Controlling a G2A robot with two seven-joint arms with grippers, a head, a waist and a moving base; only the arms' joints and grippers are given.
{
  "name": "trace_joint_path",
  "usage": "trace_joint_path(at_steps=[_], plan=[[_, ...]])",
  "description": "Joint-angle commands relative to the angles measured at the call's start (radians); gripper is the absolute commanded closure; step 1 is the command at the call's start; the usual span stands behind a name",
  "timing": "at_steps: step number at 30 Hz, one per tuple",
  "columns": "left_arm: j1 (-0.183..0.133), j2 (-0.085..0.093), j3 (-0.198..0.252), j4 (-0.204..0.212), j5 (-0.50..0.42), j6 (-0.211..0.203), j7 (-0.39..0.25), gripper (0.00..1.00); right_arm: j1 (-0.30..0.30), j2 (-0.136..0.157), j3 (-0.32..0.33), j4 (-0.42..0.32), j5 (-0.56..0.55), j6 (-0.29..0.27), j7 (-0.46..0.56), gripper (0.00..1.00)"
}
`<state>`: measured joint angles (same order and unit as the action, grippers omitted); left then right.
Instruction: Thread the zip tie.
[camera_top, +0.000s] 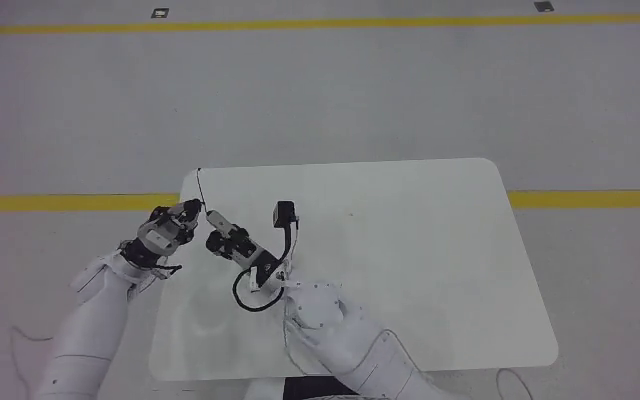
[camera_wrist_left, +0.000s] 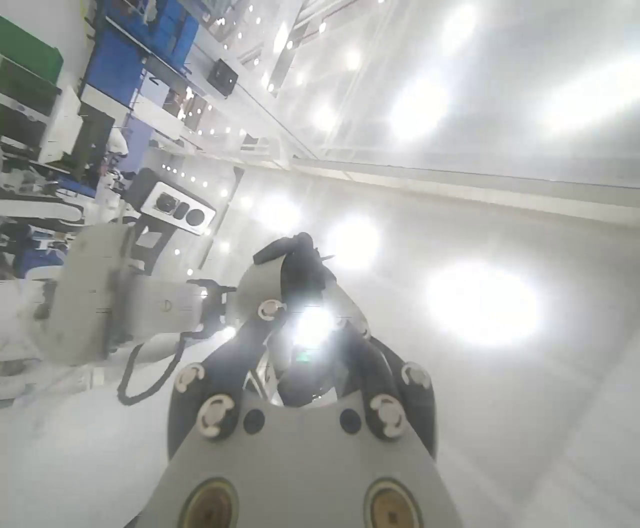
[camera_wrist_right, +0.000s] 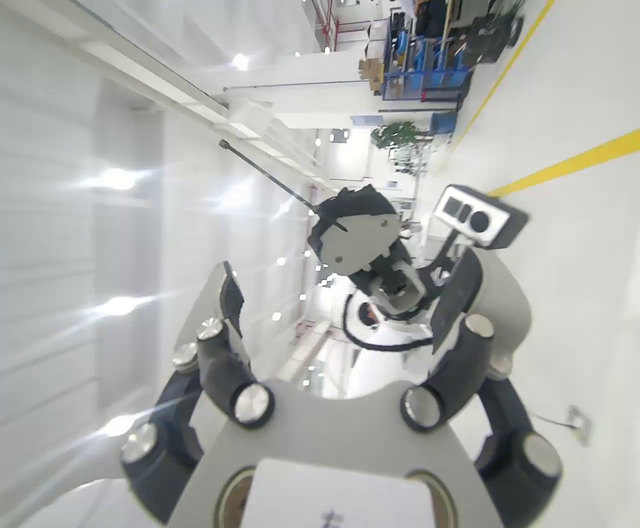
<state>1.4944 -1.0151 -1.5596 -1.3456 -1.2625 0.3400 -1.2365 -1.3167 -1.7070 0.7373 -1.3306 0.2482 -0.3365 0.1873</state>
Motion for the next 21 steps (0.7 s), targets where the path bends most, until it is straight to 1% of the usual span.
trace_joint_path(at_steps=[1,6,7,9,11,16,17,18,19,20,21], plan=[[-0.003,0.002,0.004,0.002,0.001,0.000,-0.002,1.00,0.002,0.000,0.002,0.002,0.039,-0.001,0.011,0.00],[-0.003,0.002,0.004,0.002,0.001,0.000,-0.002,1.00,0.002,0.000,0.002,0.002,0.039,-0.001,0.011,0.00],[-0.003,0.002,0.004,0.002,0.001,0.000,-0.002,1.00,-0.012,-0.002,0.006,-0.006,0.084,0.004,0.003,0.00],[-0.003,0.002,0.004,0.002,0.001,0.000,-0.002,1.00,-0.012,-0.003,0.010,-0.008,0.108,0.014,0.005,0.00],[-0.003,0.002,0.004,0.002,0.001,0.000,-0.002,1.00,-0.016,-0.005,0.012,-0.009,0.187,0.002,0.012,0.00],[-0.003,0.002,0.004,0.002,0.001,0.000,-0.002,1.00,-0.003,-0.012,0.017,0.003,0.266,-0.004,0.034,0.00],[-0.003,0.002,0.004,0.002,0.001,0.000,-0.002,1.00,-0.002,-0.014,0.019,0.006,0.279,-0.004,0.040,0.08],[-0.003,0.002,0.004,0.002,0.001,0.000,-0.002,1.00,0.000,-0.015,0.021,0.010,0.288,-0.004,0.043,0.23],[-0.003,0.002,0.004,0.002,0.001,0.000,-0.002,1.00,0.003,-0.017,0.021,0.015,0.291,-0.004,0.046,0.44],[-0.003,0.002,0.004,0.002,0.001,0.000,-0.002,1.00,0.006,-0.019,0.022,0.020,0.296,-0.004,0.047,0.51],[-0.003,0.002,0.004,0.002,0.001,0.000,-0.002,1.00,0.009,-0.020,0.021,0.026,0.301,-0.004,0.048,0.53]])
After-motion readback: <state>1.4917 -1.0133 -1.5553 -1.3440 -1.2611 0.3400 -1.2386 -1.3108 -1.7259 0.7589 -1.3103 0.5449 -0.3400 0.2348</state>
